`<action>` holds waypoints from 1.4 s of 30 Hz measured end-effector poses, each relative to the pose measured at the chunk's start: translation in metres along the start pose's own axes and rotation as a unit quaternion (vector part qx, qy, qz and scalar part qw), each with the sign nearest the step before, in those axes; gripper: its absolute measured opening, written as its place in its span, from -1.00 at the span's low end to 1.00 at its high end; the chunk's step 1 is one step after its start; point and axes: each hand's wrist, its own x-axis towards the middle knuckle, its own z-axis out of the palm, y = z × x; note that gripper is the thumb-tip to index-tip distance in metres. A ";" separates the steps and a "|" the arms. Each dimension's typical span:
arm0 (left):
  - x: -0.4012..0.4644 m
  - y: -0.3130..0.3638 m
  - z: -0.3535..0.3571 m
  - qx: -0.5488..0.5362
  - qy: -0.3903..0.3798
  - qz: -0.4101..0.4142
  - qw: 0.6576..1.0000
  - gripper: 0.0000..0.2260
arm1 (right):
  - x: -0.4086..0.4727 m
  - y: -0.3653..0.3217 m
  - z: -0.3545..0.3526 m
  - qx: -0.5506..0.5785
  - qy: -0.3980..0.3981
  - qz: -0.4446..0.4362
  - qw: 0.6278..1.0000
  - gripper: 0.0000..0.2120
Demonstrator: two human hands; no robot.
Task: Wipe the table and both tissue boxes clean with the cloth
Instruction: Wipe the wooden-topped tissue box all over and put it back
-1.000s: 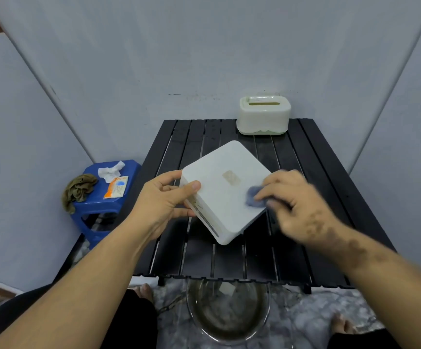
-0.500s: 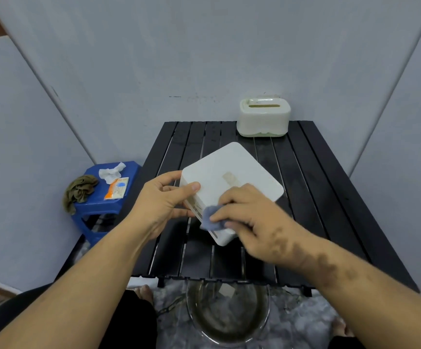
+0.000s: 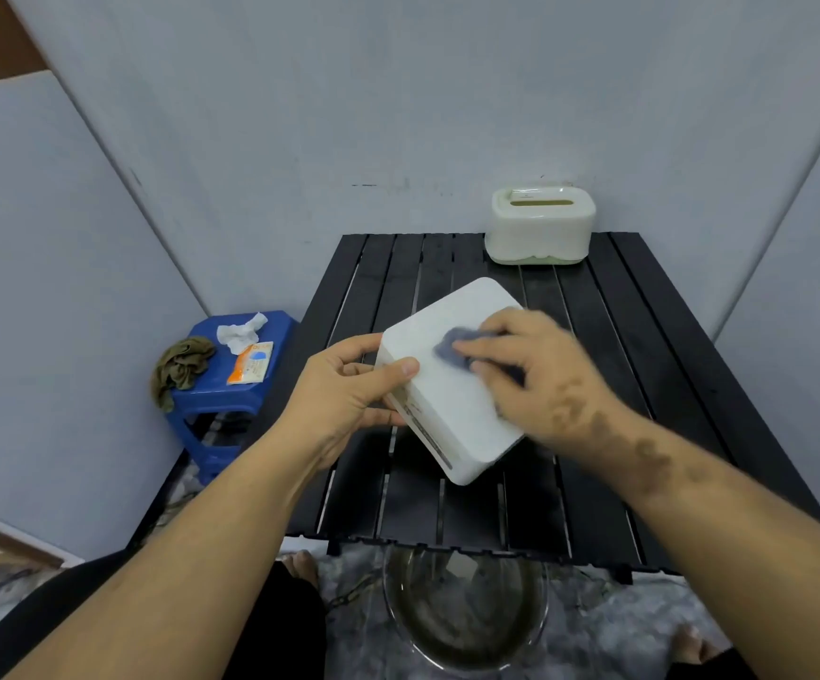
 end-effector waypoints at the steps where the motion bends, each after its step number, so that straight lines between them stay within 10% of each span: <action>1: -0.001 0.000 0.001 0.002 0.000 0.000 1.000 -0.45 | 0.005 0.015 -0.007 -0.006 0.031 0.045 0.999 -0.78; 4: -0.001 0.000 0.004 0.007 0.001 0.002 1.000 -0.45 | 0.013 0.031 -0.011 -0.055 0.094 0.136 0.985 -0.78; 10: -0.002 0.000 0.002 0.015 -0.003 0.010 1.000 -0.48 | 0.012 -0.021 0.012 0.002 -0.043 -0.063 0.997 -0.73; 15: -0.004 0.001 0.003 0.016 0.001 0.010 1.000 -0.43 | 0.031 0.032 -0.015 -0.056 0.071 0.129 0.988 -0.78; 20: -0.006 0.002 0.003 0.022 -0.021 0.031 0.999 -0.51 | 0.027 -0.035 0.020 -0.013 -0.063 -0.112 0.992 -0.66; 27: -0.005 0.003 0.008 0.033 -0.008 0.027 0.999 -0.44 | 0.040 0.032 -0.009 -0.060 0.064 0.056 0.995 -0.73; 32: -0.004 0.005 0.009 0.045 -0.019 0.041 0.998 -0.45 | 0.029 -0.013 0.008 -0.031 -0.048 -0.122 0.991 -0.63; 42: -0.010 0.006 0.011 0.082 -0.016 0.056 0.995 -0.42 | -0.012 0.052 -0.047 0.114 0.028 0.158 0.980 -0.63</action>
